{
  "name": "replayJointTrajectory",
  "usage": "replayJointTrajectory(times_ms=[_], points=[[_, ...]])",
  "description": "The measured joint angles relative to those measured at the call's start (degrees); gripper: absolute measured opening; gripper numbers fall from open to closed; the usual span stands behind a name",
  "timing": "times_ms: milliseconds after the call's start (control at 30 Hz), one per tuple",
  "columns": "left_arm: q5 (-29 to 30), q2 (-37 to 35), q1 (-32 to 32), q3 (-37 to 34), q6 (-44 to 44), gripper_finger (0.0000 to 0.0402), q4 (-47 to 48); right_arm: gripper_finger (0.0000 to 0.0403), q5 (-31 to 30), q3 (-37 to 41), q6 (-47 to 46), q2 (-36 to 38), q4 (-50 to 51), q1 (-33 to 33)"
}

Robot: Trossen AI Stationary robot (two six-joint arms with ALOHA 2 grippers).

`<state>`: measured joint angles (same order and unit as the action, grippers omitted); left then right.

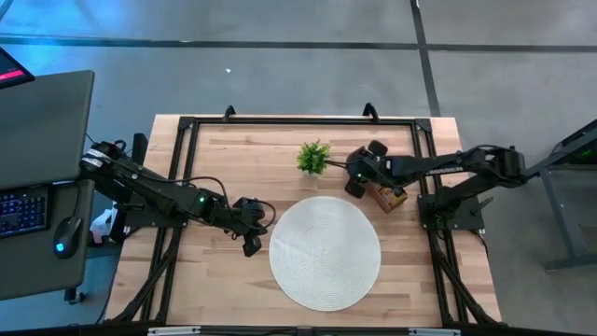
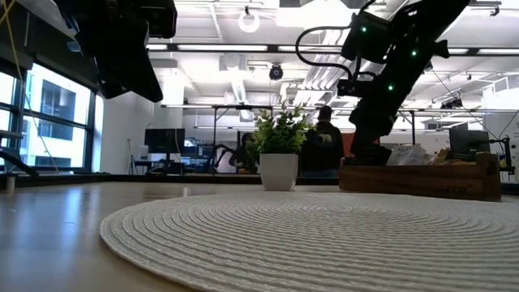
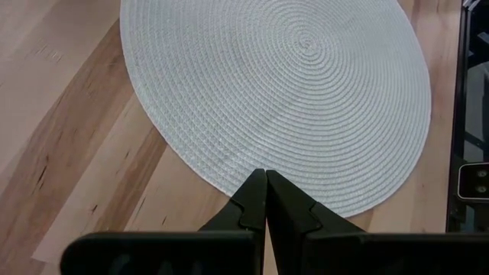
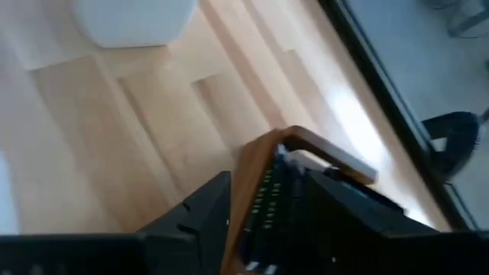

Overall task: Pick & Place Tea
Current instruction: Adjust the black tea bags in the left section of the wooden organizer

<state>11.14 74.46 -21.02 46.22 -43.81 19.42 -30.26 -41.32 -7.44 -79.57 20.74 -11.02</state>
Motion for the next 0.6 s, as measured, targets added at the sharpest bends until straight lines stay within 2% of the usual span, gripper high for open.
replayJointTrajectory(times_ms=[67,200,267,333,600], points=[[0.00,-0.01,0.01,-0.01,0.00,0.0005,0.00,0.0172,-0.91,0.00,-0.09,0.02,0.05,-0.20],[0.01,-0.01,0.01,0.00,0.01,0.0005,0.00,0.0180,3.01,0.00,-3.00,-0.63,0.55,-1.64],[-0.01,-0.01,0.02,0.00,0.01,0.0005,0.00,0.0178,1.86,0.00,-2.98,-1.54,1.02,-2.31],[-0.04,-0.01,0.00,-0.02,0.02,0.0005,0.00,0.0170,0.40,0.00,-2.71,-2.44,1.15,-3.22],[-0.09,-0.01,0.00,0.00,0.00,0.0005,0.00,0.0113,1.57,-0.04,-2.62,-4.07,1.15,-7.18]])
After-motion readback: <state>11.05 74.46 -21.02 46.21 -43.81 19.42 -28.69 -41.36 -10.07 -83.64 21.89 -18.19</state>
